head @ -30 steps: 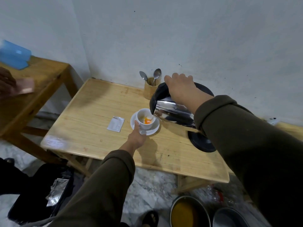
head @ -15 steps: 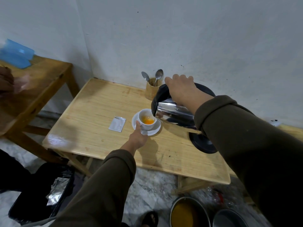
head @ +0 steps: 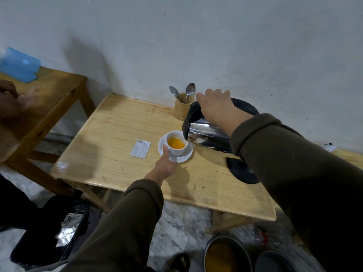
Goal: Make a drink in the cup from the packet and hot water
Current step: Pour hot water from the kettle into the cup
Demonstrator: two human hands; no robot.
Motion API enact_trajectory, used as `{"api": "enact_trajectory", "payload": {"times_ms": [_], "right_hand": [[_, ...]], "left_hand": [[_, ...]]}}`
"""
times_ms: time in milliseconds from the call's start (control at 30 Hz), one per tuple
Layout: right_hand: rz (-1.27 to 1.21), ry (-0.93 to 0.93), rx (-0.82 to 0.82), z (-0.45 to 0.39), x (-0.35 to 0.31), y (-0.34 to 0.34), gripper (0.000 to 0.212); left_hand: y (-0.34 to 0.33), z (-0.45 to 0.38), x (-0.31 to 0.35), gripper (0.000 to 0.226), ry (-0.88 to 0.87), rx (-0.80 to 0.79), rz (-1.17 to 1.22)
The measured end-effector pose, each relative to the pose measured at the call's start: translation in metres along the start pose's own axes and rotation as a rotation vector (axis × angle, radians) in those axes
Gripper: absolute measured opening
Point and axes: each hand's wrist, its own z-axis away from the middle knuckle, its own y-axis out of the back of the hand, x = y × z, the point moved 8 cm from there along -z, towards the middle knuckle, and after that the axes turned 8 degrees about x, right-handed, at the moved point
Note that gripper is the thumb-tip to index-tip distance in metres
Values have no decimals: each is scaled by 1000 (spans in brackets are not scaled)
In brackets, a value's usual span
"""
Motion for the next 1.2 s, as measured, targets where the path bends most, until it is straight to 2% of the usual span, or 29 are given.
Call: {"api": "enact_trajectory", "payload": {"times_ms": [267, 533, 1100, 1200], "right_hand": [[40, 10, 2, -1, -2, 2, 30], [41, 14, -16, -2, -5, 2, 35], [18, 18, 36, 1, -5, 3, 39], [-12, 2, 46, 2, -2, 1, 35]], "left_hand": [[0, 1, 1, 79, 4, 1, 9], [1, 2, 2, 81, -14, -5, 0], [1, 6, 6, 82, -20, 0, 0], [0, 6, 6, 83, -19, -4, -5]]}}
